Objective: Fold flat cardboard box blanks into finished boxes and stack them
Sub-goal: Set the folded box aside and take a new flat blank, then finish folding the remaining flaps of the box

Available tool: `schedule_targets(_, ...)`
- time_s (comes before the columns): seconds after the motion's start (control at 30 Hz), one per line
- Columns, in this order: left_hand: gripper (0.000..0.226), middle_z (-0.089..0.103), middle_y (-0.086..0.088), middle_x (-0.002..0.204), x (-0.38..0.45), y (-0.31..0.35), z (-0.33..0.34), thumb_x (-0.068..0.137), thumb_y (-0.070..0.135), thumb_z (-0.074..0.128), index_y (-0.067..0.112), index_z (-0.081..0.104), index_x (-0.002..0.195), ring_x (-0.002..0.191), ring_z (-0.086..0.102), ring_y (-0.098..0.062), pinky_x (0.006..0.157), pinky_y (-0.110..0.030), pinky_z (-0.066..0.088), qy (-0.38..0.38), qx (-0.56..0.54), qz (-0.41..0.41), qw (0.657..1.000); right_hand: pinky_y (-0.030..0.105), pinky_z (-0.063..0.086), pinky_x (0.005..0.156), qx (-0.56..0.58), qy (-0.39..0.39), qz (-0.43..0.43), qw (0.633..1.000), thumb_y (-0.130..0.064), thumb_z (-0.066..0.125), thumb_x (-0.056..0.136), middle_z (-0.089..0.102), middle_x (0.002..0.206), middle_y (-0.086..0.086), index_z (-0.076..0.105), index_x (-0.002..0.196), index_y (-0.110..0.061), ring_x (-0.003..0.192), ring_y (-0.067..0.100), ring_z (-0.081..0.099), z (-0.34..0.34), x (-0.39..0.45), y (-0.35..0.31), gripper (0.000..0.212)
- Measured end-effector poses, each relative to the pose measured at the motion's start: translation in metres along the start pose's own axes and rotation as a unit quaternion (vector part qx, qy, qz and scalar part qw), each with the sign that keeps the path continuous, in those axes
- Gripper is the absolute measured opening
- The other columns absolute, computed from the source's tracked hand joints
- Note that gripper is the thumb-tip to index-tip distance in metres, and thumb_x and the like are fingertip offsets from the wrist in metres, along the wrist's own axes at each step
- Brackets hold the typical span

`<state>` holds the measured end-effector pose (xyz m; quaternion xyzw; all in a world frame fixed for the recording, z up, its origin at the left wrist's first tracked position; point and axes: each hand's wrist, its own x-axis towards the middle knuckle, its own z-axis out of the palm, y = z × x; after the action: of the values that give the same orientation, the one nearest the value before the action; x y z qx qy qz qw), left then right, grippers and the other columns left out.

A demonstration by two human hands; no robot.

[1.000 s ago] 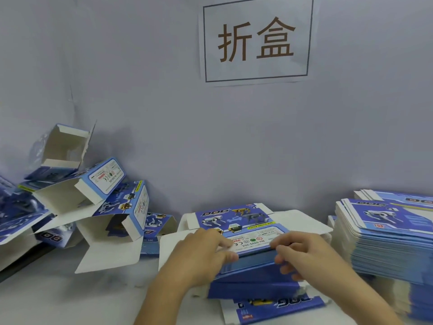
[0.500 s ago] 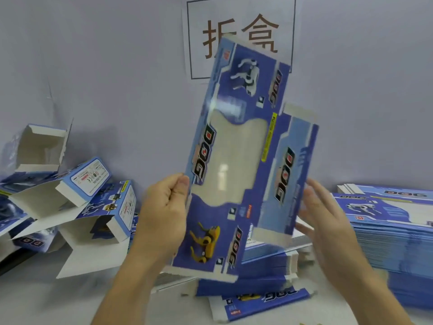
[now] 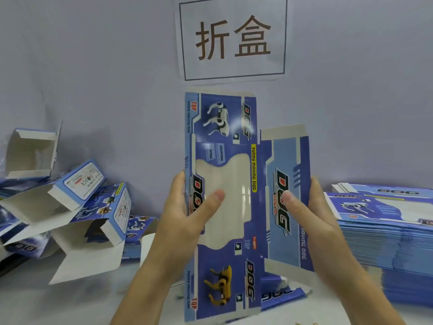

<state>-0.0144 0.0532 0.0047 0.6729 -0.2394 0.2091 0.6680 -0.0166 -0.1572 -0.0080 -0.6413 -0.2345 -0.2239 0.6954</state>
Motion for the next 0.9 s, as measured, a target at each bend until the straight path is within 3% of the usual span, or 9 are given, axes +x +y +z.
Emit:
schedule_targets(0.07, 0.049, 0.071, 0.015, 0.117, -0.001, 0.000, 0.003, 0.083, 0.045, 0.071, 0.033, 0.052, 0.126, 0.110, 0.066, -0.002, 0.078, -0.012, 0.053, -0.011, 0.007, 0.005, 1.000, 0.016, 0.058, 0.070, 0.012, -0.005, 0.007, 1.000, -0.047, 0.055, 0.083, 0.067, 0.113, -0.026, 0.053, 0.118, -0.060, 0.105, -0.003, 0.066, -0.001, -0.001, -0.003, 0.037)
schedule_targets(0.1, 0.054, 0.070, 0.014, 0.119, -0.001, 0.000, 0.004, 0.081, 0.050, 0.071, 0.032, 0.051, 0.128, 0.112, 0.065, -0.004, 0.080, -0.014, 0.054, -0.016, 0.009, 0.006, 1.000, 0.019, 0.059, 0.069, 0.023, -0.006, 0.015, 1.000, -0.048, 0.055, 0.083, 0.068, 0.114, -0.025, 0.054, 0.118, -0.060, 0.106, -0.001, 0.067, -0.003, -0.001, -0.004, 0.037)
schedule_targets(0.17, 0.060, 0.070, 0.012, 0.119, 0.000, 0.000, 0.002, 0.075, 0.057, 0.069, 0.033, 0.051, 0.127, 0.113, 0.066, -0.011, 0.086, -0.030, 0.059, -0.013, 0.013, 0.000, 1.000, 0.035, 0.062, 0.078, 0.045, -0.006, 0.040, 0.998, -0.053, 0.056, 0.081, 0.067, 0.122, -0.019, 0.052, 0.126, -0.060, 0.111, 0.008, 0.068, -0.009, -0.001, -0.005, 0.045)
schedule_targets(0.23, 0.059, 0.071, 0.008, 0.115, 0.000, 0.001, 0.001, 0.071, 0.063, 0.072, 0.037, 0.053, 0.121, 0.108, 0.068, -0.018, 0.089, -0.046, 0.059, 0.005, 0.012, -0.006, 1.000, 0.039, 0.063, 0.074, 0.046, -0.003, 0.054, 0.997, -0.057, 0.057, 0.078, 0.068, 0.121, -0.016, 0.052, 0.126, -0.060, 0.109, 0.011, 0.069, -0.010, -0.001, -0.006, 0.048)
schedule_targets(0.33, 0.051, 0.074, 0.010, 0.108, 0.002, 0.001, 0.001, 0.068, 0.063, 0.080, 0.046, 0.057, 0.110, 0.100, 0.072, -0.015, 0.079, -0.040, 0.062, 0.039, 0.005, -0.008, 0.999, 0.034, 0.061, 0.063, 0.034, 0.004, 0.048, 0.998, -0.053, 0.072, 0.081, 0.071, 0.112, -0.014, 0.058, 0.114, -0.061, 0.099, 0.010, 0.073, -0.006, 0.000, -0.008, 0.037)
schedule_targets(0.47, 0.052, 0.074, 0.010, 0.103, 0.003, -0.001, 0.000, 0.062, 0.054, 0.075, 0.039, 0.058, 0.109, 0.094, 0.073, -0.015, 0.064, -0.030, 0.061, 0.065, -0.008, -0.010, 0.998, 0.037, 0.062, 0.065, 0.038, 0.020, 0.043, 0.998, -0.051, 0.058, 0.076, 0.071, 0.113, -0.009, 0.060, 0.117, -0.054, 0.098, 0.012, 0.073, -0.005, 0.000, -0.006, 0.041)
schedule_targets(0.73, 0.061, 0.072, 0.016, 0.105, 0.001, 0.001, 0.005, 0.058, 0.057, 0.076, 0.044, 0.053, 0.114, 0.094, 0.072, -0.007, 0.065, -0.028, 0.061, 0.060, 0.007, -0.008, 0.998, 0.029, 0.060, 0.060, 0.042, 0.017, 0.042, 0.998, -0.049, 0.071, 0.085, 0.072, 0.107, -0.012, 0.057, 0.117, -0.052, 0.096, 0.013, 0.073, -0.005, -0.001, -0.011, 0.035)
schedule_targets(0.83, 0.062, 0.072, 0.013, 0.108, 0.000, 0.001, 0.004, 0.059, 0.055, 0.076, 0.041, 0.053, 0.116, 0.096, 0.072, -0.009, 0.067, -0.032, 0.062, 0.065, 0.010, -0.017, 0.998, 0.031, 0.061, 0.064, 0.024, 0.017, 0.044, 0.999, -0.050, 0.061, 0.084, 0.071, 0.110, -0.013, 0.055, 0.121, -0.051, 0.099, 0.012, 0.072, -0.005, -0.001, -0.012, 0.037)
schedule_targets(0.9, 0.049, 0.073, 0.009, 0.105, 0.000, 0.005, 0.004, 0.065, 0.049, 0.074, 0.039, 0.056, 0.109, 0.095, 0.073, -0.013, 0.064, -0.031, 0.062, 0.063, 0.007, -0.009, 0.998, 0.031, 0.061, 0.063, 0.008, 0.025, 0.047, 0.999, -0.050, 0.057, 0.079, 0.071, 0.108, -0.014, 0.054, 0.121, -0.051, 0.098, 0.010, 0.072, -0.003, 0.000, -0.007, 0.042)
